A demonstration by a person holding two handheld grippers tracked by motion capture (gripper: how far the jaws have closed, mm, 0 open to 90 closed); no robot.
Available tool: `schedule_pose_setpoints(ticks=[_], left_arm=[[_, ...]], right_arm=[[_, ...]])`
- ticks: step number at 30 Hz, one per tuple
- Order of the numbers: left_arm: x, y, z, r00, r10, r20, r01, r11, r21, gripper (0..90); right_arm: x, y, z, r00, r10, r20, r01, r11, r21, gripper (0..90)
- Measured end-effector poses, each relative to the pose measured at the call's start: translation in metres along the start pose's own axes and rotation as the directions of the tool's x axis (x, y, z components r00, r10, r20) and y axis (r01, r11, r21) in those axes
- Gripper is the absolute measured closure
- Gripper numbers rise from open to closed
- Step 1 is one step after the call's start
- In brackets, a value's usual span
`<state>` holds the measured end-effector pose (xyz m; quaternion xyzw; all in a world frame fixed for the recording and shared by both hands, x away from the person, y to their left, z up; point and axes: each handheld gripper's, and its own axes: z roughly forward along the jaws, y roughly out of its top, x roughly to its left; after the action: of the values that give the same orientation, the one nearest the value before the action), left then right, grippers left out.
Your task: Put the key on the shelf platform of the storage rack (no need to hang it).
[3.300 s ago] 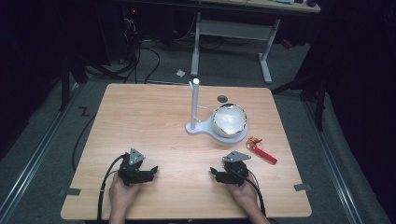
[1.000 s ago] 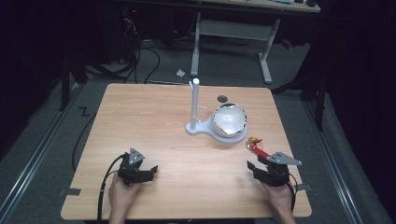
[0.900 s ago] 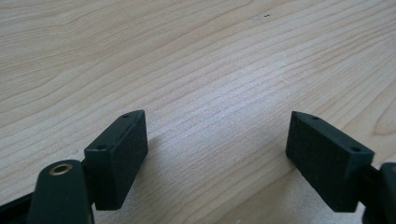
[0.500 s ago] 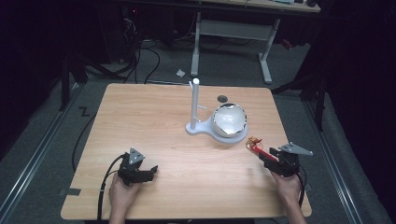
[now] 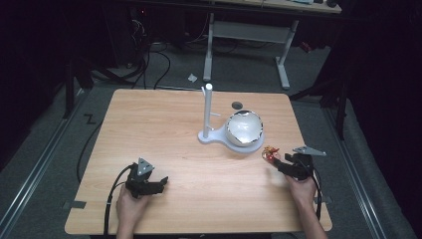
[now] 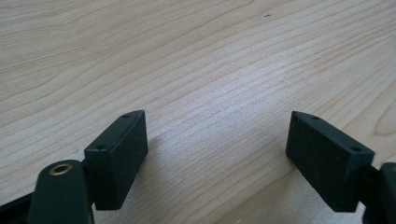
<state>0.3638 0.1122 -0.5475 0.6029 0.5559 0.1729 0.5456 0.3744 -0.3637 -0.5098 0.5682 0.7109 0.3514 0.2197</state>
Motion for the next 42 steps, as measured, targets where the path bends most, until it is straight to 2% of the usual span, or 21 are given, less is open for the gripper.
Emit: schedule_pose_setpoints(ticks=[12,20,24,28,31,34,35,36,42], left_arm=[[0.0,0.0,0.0,1.0,0.0,-0.002,0.0,1.0,-0.002,21.0],[0.0,0.0,0.0,1.0,0.0,-0.002,0.0,1.0,-0.002,21.0],[0.0,0.0,0.0,1.0,0.0,-0.002,0.0,1.0,-0.002,21.0],[0.0,0.0,0.0,1.0,0.0,-0.002,0.0,1.0,-0.002,21.0],[0.0,0.0,0.0,1.0,-0.001,-0.002,0.001,1.0,-0.003,21.0],[0.0,0.0,0.0,1.0,0.0,-0.002,0.0,1.0,-0.002,21.0],[0.0,0.0,0.0,1.0,0.0,-0.002,0.0,1.0,-0.002,21.0],[0.0,0.0,0.0,1.0,0.0,-0.002,0.0,1.0,-0.002,21.0],[0.0,0.0,0.0,1.0,0.0,-0.002,0.0,1.0,-0.001,21.0]], right_arm=[[-0.001,0.013,0.019,0.9997,-0.024,-0.001,0.024,0.9985,0.049,39.9],[0.001,0.01,0.03,0.9993,-0.038,-0.007,0.038,0.9951,0.092,40.5],[0.003,0.009,0.031,0.9975,-0.07,0.01,0.069,0.9929,0.097,41.5],[0.005,0.008,0.031,0.9916,-0.128,0.019,0.126,0.9877,0.093,48.8],[0.005,0.008,0.031,0.9912,-0.131,0.015,0.129,0.9871,0.094,49.6],[0.005,0.008,0.03,0.9904,-0.138,0.009,0.137,0.9863,0.092,55.1],[0.005,0.008,0.03,0.99,-0.141,0.008,0.139,0.986,0.092,58.4],[0.005,0.007,0.029,0.9889,-0.149,0.006,0.147,0.9851,0.089,66.5],[0.005,0.007,0.029,0.9878,-0.155,0.008,0.154,0.9848,0.08,67.2]])
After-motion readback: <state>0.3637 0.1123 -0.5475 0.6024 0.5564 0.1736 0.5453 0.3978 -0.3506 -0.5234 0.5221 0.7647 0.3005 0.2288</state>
